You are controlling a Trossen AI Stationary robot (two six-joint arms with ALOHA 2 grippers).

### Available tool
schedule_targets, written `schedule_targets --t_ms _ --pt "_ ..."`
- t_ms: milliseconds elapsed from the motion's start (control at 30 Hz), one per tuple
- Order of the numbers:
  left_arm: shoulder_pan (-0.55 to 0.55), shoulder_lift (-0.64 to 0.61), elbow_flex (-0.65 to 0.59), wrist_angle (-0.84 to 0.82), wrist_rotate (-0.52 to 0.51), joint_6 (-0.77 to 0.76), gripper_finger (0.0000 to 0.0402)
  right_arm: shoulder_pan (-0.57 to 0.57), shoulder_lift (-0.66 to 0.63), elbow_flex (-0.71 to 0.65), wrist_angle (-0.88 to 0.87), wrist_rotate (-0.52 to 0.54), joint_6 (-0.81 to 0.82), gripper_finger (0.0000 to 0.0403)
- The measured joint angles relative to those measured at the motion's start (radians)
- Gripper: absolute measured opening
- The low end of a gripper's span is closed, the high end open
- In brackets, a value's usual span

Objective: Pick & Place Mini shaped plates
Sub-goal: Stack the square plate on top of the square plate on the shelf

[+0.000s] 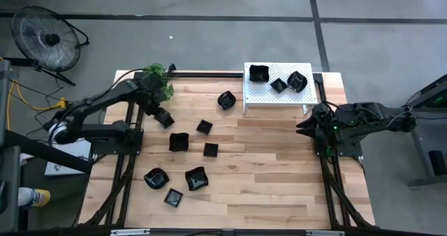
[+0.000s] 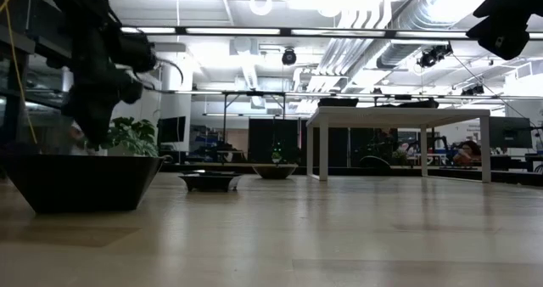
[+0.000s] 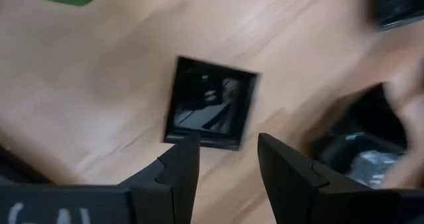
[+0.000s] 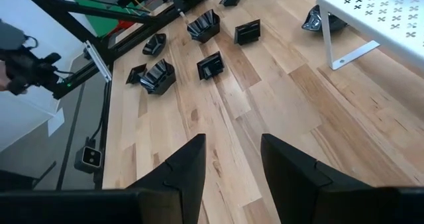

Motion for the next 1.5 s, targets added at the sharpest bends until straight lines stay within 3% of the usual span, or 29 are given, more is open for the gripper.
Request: schedule_targets --t_ms 200,667,1500 --pt "0.000 0.141 0.000 0.021 -0.054 0.014 0.0149 0.000 0.000 0.000 0.000 0.000 0.000 0.0140" --pt "0.000 0.301 0.000 0.120 -0.106 0.044 0.0149 0.000 0.000 0.000 0.000 0.000 0.007 0.0140" --pt "0.000 0.318 0.000 0.125 -0.103 0.058 0.0137 0.000 0.000 0.000 -0.013 0.024 0.008 0.0140"
